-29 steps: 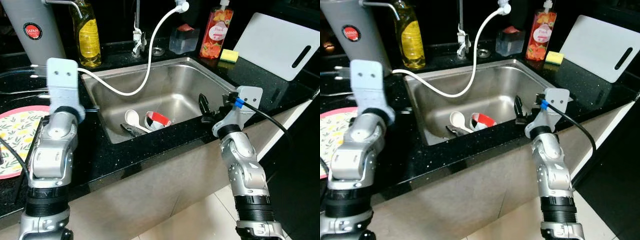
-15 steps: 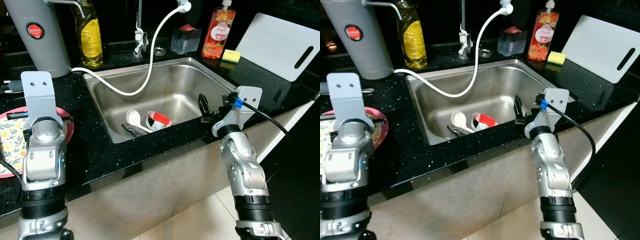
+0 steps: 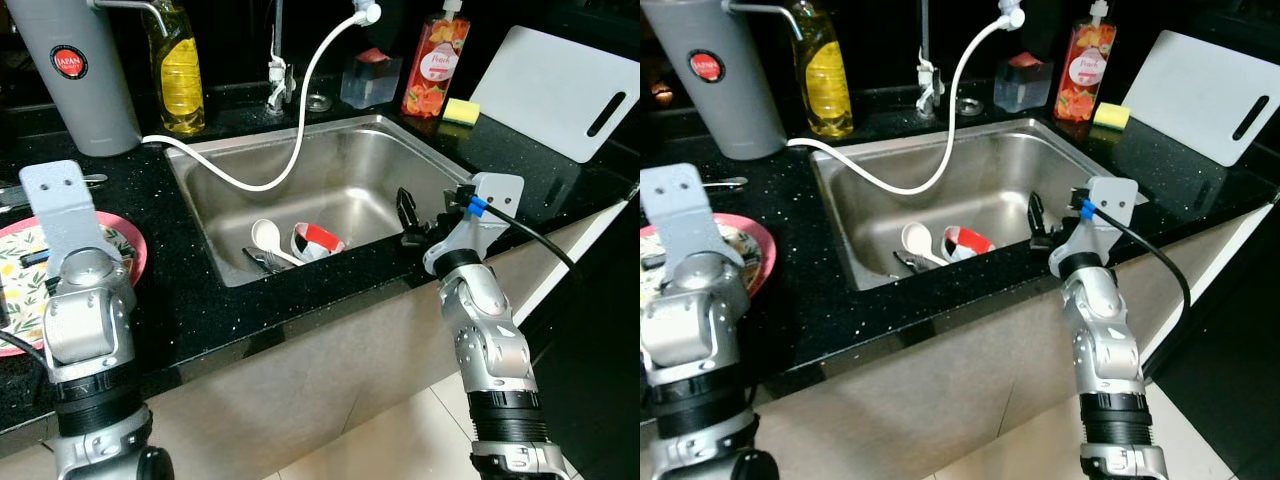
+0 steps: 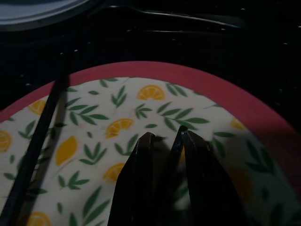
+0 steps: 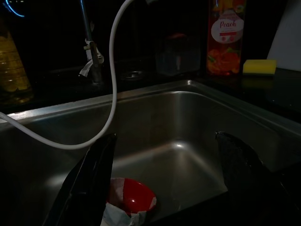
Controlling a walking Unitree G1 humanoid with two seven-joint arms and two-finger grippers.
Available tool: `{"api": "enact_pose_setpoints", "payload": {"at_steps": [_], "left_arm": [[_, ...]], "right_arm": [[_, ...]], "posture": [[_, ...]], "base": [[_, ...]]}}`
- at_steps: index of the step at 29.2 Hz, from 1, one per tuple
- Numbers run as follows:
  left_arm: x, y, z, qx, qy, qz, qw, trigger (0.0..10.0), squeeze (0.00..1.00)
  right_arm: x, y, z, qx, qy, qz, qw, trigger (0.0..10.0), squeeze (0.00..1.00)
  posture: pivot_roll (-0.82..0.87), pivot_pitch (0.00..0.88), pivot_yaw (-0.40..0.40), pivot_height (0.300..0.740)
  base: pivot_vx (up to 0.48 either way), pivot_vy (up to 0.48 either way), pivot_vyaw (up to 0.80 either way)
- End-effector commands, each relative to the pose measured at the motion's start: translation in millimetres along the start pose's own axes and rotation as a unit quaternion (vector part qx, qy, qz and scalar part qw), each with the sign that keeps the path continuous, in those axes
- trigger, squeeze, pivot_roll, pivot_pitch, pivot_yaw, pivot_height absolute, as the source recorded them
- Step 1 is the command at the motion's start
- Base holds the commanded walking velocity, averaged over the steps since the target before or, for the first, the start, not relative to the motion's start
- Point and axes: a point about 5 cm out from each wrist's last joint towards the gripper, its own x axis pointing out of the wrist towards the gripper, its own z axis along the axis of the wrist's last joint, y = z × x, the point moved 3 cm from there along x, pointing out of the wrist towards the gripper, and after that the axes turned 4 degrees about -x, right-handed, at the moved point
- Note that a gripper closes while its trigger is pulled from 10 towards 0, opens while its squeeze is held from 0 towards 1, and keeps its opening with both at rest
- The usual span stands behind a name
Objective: Kitchen organization
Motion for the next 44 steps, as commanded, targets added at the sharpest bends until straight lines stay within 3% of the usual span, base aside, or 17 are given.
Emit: {"api": "enact_pose_setpoints", "payload": {"at_steps": [1,5,6,7,8,19,23,24,25,26,27,31,36,42,44], "left_arm": [[-0.4,0.0,-6,-0.007,0.023,0.001,1.0,10.0,0.0],[-0.7,-1.9,-15,-0.024,0.054,-0.006,0.998,10.0,0.0],[-1.0,-2.5,-17,-0.027,0.061,-0.008,0.998,5.5,0.0],[-1.1,-3.1,-20,-0.029,0.067,-0.011,0.997,3.8,0.0],[-1.1,-3.6,-24,-0.033,0.077,-0.012,0.996,0.0,0.0],[-0.2,-3.1,-27,-0.039,0.082,-0.008,0.996,0.0,0.0],[1.6,-3.1,-19,-0.035,0.061,-0.01,0.997,0.0,0.0],[2.3,-3.2,-12,-0.029,0.043,-0.011,0.999,4.8,0.0],[2.9,-4.5,-5,-0.025,0.025,-0.016,0.999,8.9,0.0],[2.9,-4.5,-5,-0.025,0.025,-0.016,0.999,8.9,0.0],[3.0,-9.7,7,-0.012,-0.01,-0.035,0.999,10.0,0.0],[1.2,-15.9,24,0.024,-0.062,-0.052,0.996,10.0,0.0],[0.2,-12.9,44,0.057,-0.125,-0.03,0.99,10.0,0.0],[3.1,-0.8,52,0.044,-0.137,0.009,0.99,10.0,0.0],[6.3,11.3,50,0.027,-0.132,0.045,0.99,10.0,0.0]], "right_arm": [[0.0,-3.7,-1,0.003,0.0,-0.007,1.0,10.0,0.0],[-0.1,-3.9,-1,0.003,0.0,-0.007,1.0,10.0,0.0],[0.0,-3.9,-1,0.003,0.0,-0.007,1.0,10.0,0.0],[0.2,-3.6,-1,0.003,0.0,-0.006,1.0,10.0,0.0],[0.6,-3.2,0,0.003,-0.001,-0.006,1.0,10.0,0.0],[1.0,-3.0,0,0.003,-0.002,-0.005,1.0,10.0,0.0],[1.1,-3.0,0,0.003,-0.002,-0.005,1.0,10.0,0.0],[1.1,-3.0,0,0.003,-0.001,-0.005,1.0,10.0,0.0],[1.1,-3.0,0,0.003,-0.001,-0.005,1.0,10.0,0.0],[1.1,-3.0,0,0.003,-0.001,-0.005,1.0,10.0,0.0],[1.1,-2.9,0,0.003,-0.001,-0.005,1.0,10.0,0.0],[1.1,-2.7,0,0.003,-0.001,-0.005,1.0,10.0,0.0],[1.4,-2.1,0,0.004,-0.002,-0.005,1.0,10.0,0.0],[1.5,-1.7,0,0.004,-0.003,-0.004,1.0,10.0,0.0],[1.4,-1.3,0,0.004,-0.003,-0.004,1.0,10.0,0.0]], "posture": [[-0.08,0.118,-0.015,0.74],[-0.08,0.118,-0.018,0.74],[-0.08,0.118,-0.018,0.74],[-0.08,0.118,-0.018,0.74],[-0.09,0.118,-0.021,0.74],[-0.09,0.119,-0.022,0.74],[-0.09,0.119,-0.023,0.74],[-0.09,0.12,-0.023,0.74],[-0.09,0.12,-0.023,0.74],[-0.09,0.12,-0.023,0.74],[-0.09,0.119,-0.022,0.74],[-0.09,0.119,-0.022,0.74],[-0.09,0.113,-0.019,0.74],[-0.09,0.11,-0.017,0.74],[-0.09,0.108,-0.016,0.74]], "base": [[0.0,0.0,0.0],[0.0,0.0,0.0],[0.0,0.0,0.0],[0.0,0.0,0.0],[0.0,0.0,0.0],[0.0,0.0,0.0],[0.0,0.0,0.0],[0.0,0.0,0.0],[0.0,0.0,0.0],[0.0,0.0,0.0],[0.0,0.0,0.0],[0.0,0.0,0.0],[0.0,0.0,0.0],[0.0,0.0,0.0],[0.0,0.0,0.0]]}}
